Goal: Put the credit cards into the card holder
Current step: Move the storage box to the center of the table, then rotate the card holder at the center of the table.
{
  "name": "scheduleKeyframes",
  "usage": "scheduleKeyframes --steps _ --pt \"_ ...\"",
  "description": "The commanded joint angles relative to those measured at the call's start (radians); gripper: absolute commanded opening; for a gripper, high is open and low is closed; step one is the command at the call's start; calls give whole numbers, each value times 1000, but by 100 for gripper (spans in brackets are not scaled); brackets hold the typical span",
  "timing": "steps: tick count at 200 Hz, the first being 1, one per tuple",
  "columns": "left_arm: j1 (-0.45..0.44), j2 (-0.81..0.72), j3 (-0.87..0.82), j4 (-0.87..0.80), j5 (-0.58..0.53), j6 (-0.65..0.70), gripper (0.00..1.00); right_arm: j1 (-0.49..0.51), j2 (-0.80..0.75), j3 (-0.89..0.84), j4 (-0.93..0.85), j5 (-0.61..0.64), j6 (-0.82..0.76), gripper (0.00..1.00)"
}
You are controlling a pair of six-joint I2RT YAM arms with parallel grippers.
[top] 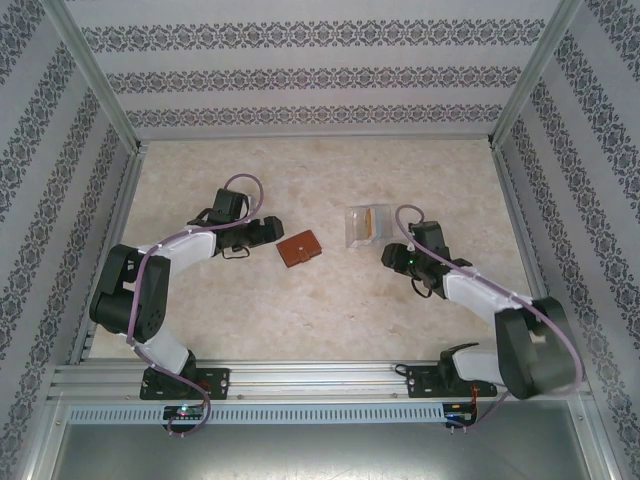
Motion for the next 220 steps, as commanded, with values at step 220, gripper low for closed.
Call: scheduleKeyframes --steps 220 --pt "-39 239 116 78 323 62 80 186 51 94 78 -28 166 46"
